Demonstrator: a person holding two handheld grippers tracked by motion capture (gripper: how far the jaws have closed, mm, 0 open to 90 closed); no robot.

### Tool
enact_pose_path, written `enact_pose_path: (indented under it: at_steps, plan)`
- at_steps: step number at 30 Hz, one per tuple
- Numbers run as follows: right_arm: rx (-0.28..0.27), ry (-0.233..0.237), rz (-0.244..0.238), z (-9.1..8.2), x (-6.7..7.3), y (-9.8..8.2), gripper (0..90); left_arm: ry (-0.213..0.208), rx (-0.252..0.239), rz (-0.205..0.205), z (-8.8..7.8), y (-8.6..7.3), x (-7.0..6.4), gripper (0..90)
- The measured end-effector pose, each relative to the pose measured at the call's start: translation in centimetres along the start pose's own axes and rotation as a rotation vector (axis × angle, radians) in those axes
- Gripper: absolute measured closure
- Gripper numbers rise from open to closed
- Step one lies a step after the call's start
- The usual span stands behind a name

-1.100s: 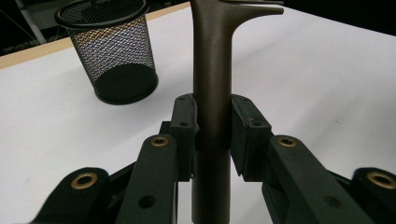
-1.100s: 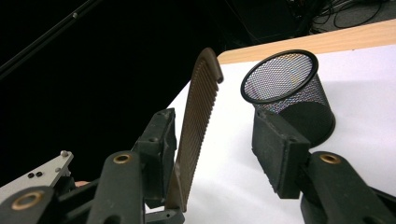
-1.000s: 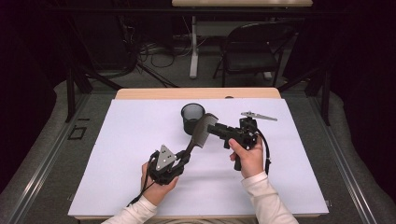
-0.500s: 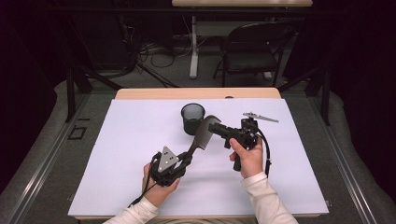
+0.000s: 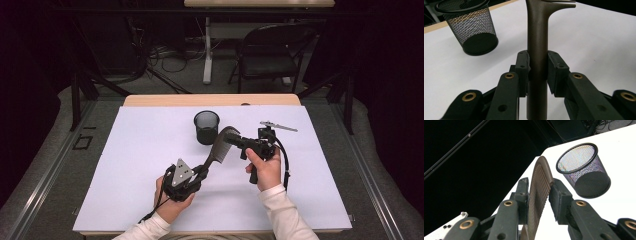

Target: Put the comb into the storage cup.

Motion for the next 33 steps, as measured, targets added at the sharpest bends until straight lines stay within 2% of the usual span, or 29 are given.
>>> enact_pose_path:
  at_steps: [22,33]
  plan:
    - [-0.010,-0.005,0.021,-0.15,-0.21,-0.02,82.2,-0.008,0.004,0.001,0.19,-0.27,-0.33,72.6]
    - [-0.019,0.015,0.049,-0.15,-0.14,-0.05,85.6,-0.011,0.003,-0.005,0.24,-0.33,-0.35,72.6]
Point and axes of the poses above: each handheld gripper's, and its own axes: z roughly forward along the jaws, y roughly out of its top, x roughly to its left, the point moved 9 cm from there along z, roughly forward along the jaws, and after that the axes turned 15 degrees about -z, right-handed, at the moved point
